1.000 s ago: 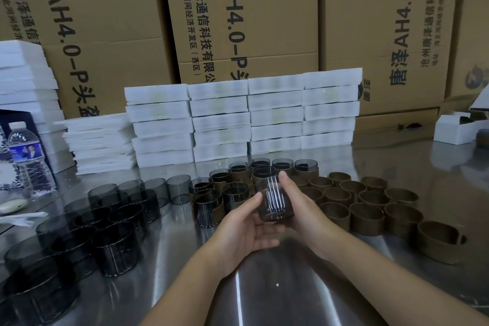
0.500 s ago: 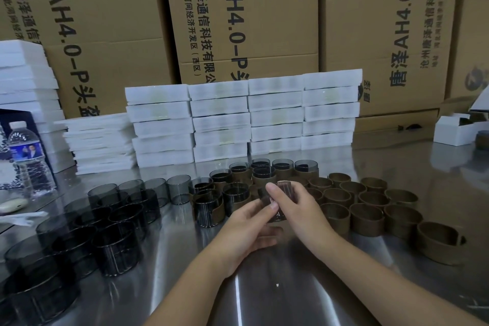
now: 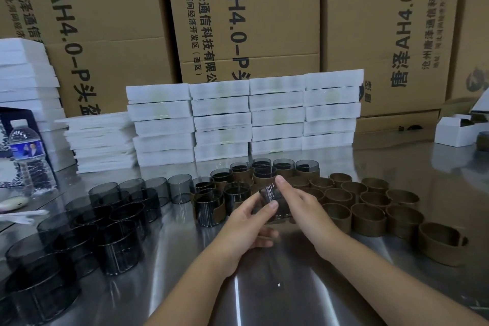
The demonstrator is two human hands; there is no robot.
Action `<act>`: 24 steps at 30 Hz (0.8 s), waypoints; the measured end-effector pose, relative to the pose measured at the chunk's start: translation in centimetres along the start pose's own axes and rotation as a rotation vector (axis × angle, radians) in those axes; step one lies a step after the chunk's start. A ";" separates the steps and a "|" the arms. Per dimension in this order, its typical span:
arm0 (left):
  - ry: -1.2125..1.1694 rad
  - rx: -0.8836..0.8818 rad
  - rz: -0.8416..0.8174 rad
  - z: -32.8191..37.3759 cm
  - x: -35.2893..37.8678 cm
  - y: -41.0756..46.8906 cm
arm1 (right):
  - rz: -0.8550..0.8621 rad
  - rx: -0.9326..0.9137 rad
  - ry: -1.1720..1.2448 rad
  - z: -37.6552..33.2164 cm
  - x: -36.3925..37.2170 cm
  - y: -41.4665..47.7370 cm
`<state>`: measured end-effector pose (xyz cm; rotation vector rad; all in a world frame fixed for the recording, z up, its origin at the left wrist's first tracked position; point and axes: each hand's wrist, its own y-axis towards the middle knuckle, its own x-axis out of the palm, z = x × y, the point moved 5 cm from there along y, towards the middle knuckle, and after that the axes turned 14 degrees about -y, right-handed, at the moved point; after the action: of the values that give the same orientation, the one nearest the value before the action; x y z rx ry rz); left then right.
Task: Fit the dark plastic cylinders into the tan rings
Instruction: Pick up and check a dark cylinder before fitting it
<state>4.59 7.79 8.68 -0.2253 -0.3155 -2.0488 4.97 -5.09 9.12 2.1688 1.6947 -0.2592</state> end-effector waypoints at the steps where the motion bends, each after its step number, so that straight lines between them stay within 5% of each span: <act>1: -0.006 -0.005 -0.002 0.0 0.0 0.0 | -0.020 0.019 0.012 0.0 0.0 0.0; 12: -0.054 -0.046 -0.056 0.2 0.1 -0.2 | -0.122 0.076 0.162 -0.8 0.2 -0.6; 24: -0.062 -0.013 0.076 0.2 -0.5 0.4 | -0.089 0.038 0.137 -0.7 0.1 -0.6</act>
<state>5.15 8.07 8.82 -0.3045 -0.3267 -1.9725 4.34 -4.57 9.64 2.1861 1.8782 -0.1704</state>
